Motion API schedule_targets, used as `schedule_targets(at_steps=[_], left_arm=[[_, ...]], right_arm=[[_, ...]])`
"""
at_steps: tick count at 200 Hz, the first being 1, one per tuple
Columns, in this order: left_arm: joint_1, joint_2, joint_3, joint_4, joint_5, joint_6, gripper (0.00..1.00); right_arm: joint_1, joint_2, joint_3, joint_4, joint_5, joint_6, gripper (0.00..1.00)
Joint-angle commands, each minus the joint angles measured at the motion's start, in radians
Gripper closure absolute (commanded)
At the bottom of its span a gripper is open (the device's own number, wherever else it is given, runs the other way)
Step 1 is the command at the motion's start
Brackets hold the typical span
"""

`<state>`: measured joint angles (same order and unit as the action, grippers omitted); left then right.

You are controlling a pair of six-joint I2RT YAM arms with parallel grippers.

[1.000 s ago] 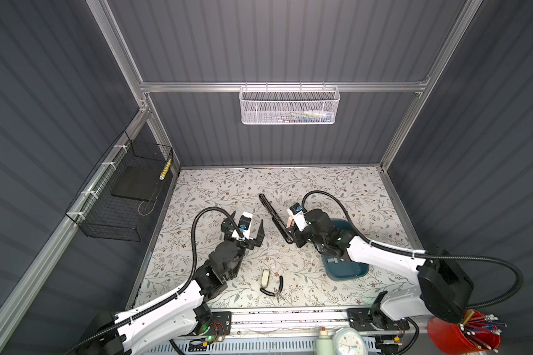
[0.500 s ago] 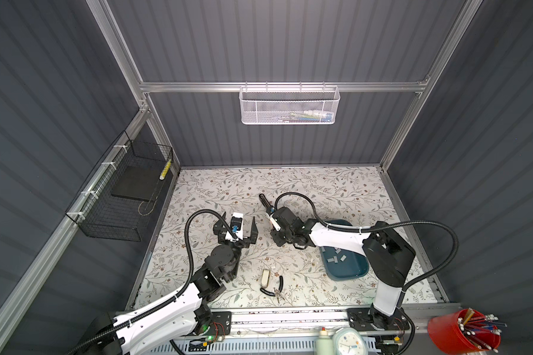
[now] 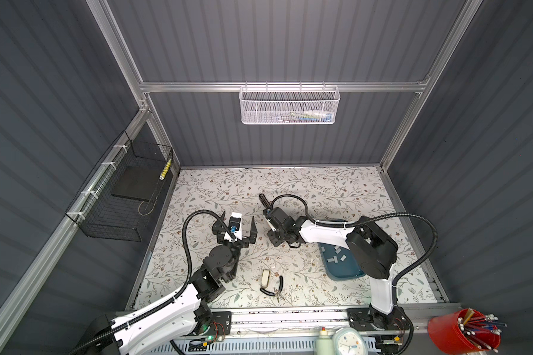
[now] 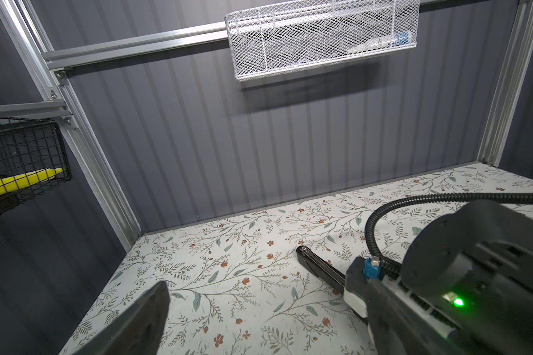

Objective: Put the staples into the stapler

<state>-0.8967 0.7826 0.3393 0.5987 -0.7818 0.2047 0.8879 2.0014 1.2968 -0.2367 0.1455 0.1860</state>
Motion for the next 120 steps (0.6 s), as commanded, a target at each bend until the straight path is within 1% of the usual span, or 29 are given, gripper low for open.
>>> schedule_targets(at_steps=[1,72,88,107,120], left_arm=[[0.003,-0.022,0.022,0.015,0.003,-0.013,0.01],[0.002,-0.026,0.018,0.016,0.006,-0.013,0.01],[0.002,-0.026,0.018,0.017,0.007,-0.013,0.01],[0.003,-0.025,0.017,0.018,0.007,-0.013,0.01],[0.003,-0.022,0.018,0.019,0.007,-0.013,0.01]], right_arm=[[-0.01,0.017,0.023,-0.044,0.05,0.026,0.84],[-0.05,-0.009,-0.031,-0.031,0.06,0.031,0.83],[-0.05,-0.013,-0.032,-0.027,0.04,0.028,0.78],[-0.047,-0.018,-0.037,-0.015,0.003,0.011,0.68],[-0.044,-0.022,-0.042,-0.01,-0.005,0.004,0.63]])
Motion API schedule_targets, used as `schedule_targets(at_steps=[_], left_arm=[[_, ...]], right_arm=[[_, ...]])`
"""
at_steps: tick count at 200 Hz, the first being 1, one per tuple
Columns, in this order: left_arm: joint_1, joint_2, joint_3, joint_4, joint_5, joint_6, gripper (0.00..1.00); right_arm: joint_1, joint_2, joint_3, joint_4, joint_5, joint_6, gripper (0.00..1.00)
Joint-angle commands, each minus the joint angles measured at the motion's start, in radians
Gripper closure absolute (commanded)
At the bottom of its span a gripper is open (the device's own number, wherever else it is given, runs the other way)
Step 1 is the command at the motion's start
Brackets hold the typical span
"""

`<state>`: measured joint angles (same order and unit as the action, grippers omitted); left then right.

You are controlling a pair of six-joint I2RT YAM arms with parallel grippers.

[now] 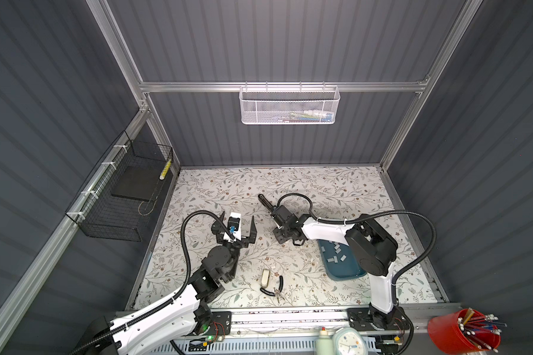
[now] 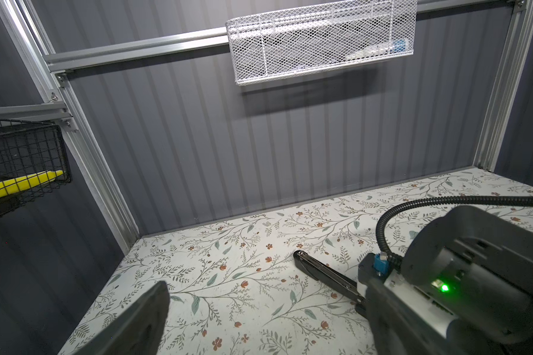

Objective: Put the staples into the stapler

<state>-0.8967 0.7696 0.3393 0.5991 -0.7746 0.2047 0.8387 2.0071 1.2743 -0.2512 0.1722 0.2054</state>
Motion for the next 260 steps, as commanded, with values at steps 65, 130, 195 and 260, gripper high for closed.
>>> schedule_targets(at_steps=[65,130,195,260], left_arm=[[0.003,0.001,0.016,0.023,0.037,-0.001,0.01],[0.003,0.101,0.12,-0.126,0.165,0.062,0.01],[0.003,0.172,0.429,-0.532,0.557,0.197,0.02],[0.003,0.401,0.942,-1.219,0.612,0.524,0.1]], right_arm=[[0.009,-0.06,-0.042,0.009,-0.031,-0.017,0.4],[0.028,-0.231,-0.145,0.061,-0.022,0.002,0.27],[0.024,-0.456,-0.297,0.192,0.076,0.056,0.22],[0.0,-0.638,-0.453,0.271,0.131,0.068,0.17]])
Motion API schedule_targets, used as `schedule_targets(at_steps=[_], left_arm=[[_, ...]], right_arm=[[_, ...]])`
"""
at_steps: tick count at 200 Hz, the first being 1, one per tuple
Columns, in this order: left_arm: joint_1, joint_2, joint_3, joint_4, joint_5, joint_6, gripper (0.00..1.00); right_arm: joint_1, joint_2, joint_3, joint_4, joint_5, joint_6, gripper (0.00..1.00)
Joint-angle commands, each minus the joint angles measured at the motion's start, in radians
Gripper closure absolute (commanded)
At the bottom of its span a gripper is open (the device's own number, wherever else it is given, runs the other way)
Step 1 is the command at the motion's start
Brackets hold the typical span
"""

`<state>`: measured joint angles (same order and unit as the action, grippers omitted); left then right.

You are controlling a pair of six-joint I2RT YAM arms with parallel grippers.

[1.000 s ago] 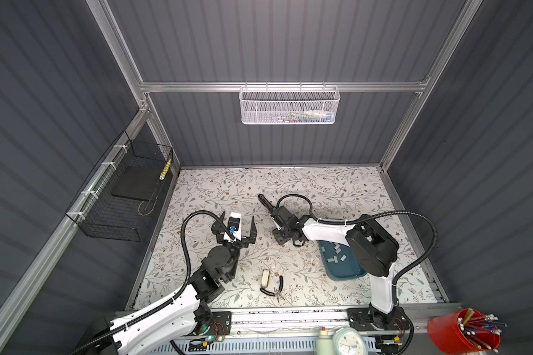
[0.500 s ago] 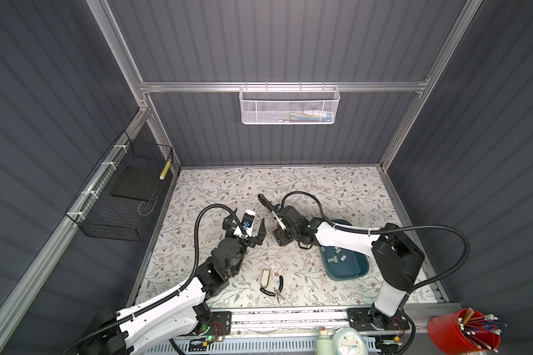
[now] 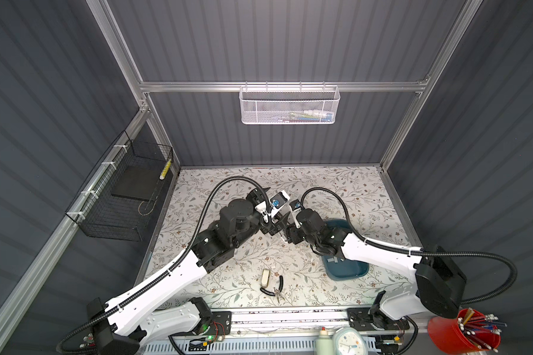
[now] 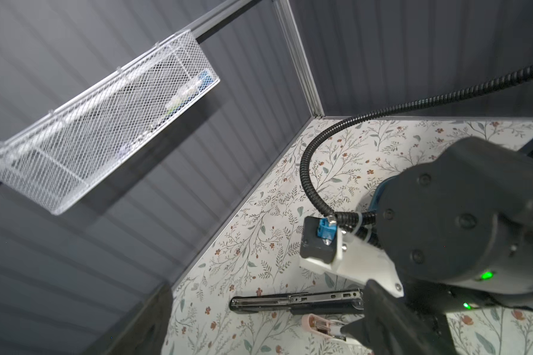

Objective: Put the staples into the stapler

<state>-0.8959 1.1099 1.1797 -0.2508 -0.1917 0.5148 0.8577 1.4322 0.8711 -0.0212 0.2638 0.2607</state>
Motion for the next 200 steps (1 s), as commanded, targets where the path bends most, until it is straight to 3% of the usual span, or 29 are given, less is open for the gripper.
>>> schedule_targets(at_steps=[1,38,66,90,129,176,200], left_arm=[[0.003,0.064,0.105,-0.378,0.029,0.224,0.1],[0.001,0.134,0.115,-0.694,0.081,0.516,0.13],[-0.025,0.193,0.058,-0.811,0.057,0.637,0.17],[-0.12,0.209,-0.064,-0.728,-0.043,0.741,0.17],[-0.181,0.27,-0.134,-0.666,-0.058,0.847,0.2],[-0.241,0.353,-0.201,-0.63,-0.206,0.941,0.22],[-0.258,0.374,-0.223,-0.612,-0.213,0.96,0.27]], right_arm=[[-0.019,-0.066,-0.051,0.041,0.04,0.013,0.17],[-0.083,-0.184,-0.148,0.059,0.035,0.003,0.15],[-0.146,-0.282,-0.223,0.077,0.014,-0.004,0.15],[-0.18,-0.382,-0.275,0.078,0.002,-0.014,0.14],[-0.212,-0.459,-0.317,0.059,0.003,-0.033,0.12],[-0.241,-0.453,-0.33,0.06,-0.018,-0.041,0.1],[-0.245,-0.443,-0.329,0.065,-0.027,-0.044,0.09]])
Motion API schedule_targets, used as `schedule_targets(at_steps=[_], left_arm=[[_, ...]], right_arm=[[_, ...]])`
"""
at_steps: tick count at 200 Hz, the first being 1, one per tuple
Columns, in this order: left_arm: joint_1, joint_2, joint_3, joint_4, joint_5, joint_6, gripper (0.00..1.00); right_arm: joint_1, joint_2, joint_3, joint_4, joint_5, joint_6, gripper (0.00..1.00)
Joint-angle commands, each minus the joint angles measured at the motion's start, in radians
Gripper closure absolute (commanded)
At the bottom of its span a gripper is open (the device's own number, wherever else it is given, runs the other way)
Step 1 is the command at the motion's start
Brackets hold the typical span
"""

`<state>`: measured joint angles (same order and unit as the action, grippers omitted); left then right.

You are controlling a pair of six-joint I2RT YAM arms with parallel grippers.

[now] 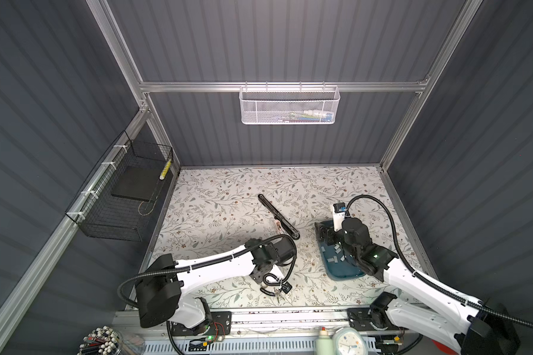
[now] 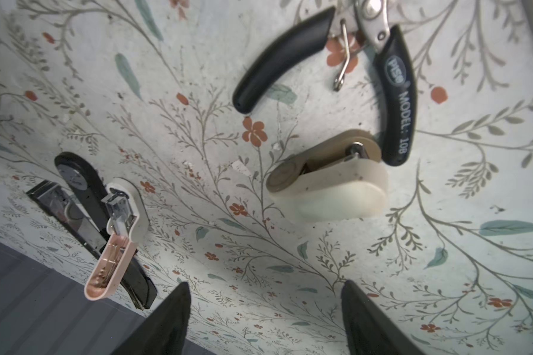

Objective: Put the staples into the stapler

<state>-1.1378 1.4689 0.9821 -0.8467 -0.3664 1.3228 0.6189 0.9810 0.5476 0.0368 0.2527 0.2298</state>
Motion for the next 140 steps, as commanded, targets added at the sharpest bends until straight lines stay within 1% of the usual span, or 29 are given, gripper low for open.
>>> schedule_targets(at_steps=[1,23,66,90,104,140], left_arm=[[-0.017,0.015,-0.026,-0.015,-0.039,0.153,0.27],[-0.047,0.025,-0.043,0.009,-0.043,0.165,0.29],[-0.094,0.083,-0.038,-0.006,-0.049,0.15,0.37],[-0.112,0.138,-0.031,-0.034,-0.077,0.135,0.39],[-0.115,0.161,-0.025,-0.047,-0.092,0.127,0.42],[-0.125,0.165,-0.005,-0.052,-0.057,0.121,0.47]], right_arm=[[-0.007,0.009,-0.004,0.008,-0.017,-0.013,0.09],[-0.008,0.015,-0.005,0.015,-0.031,-0.012,0.09],[-0.007,0.021,-0.002,0.016,-0.043,-0.013,0.09],[-0.009,0.019,-0.004,0.014,-0.045,-0.011,0.08],[-0.009,0.015,-0.003,0.011,-0.049,-0.012,0.08],[-0.011,0.005,-0.009,0.012,-0.048,-0.017,0.08]])
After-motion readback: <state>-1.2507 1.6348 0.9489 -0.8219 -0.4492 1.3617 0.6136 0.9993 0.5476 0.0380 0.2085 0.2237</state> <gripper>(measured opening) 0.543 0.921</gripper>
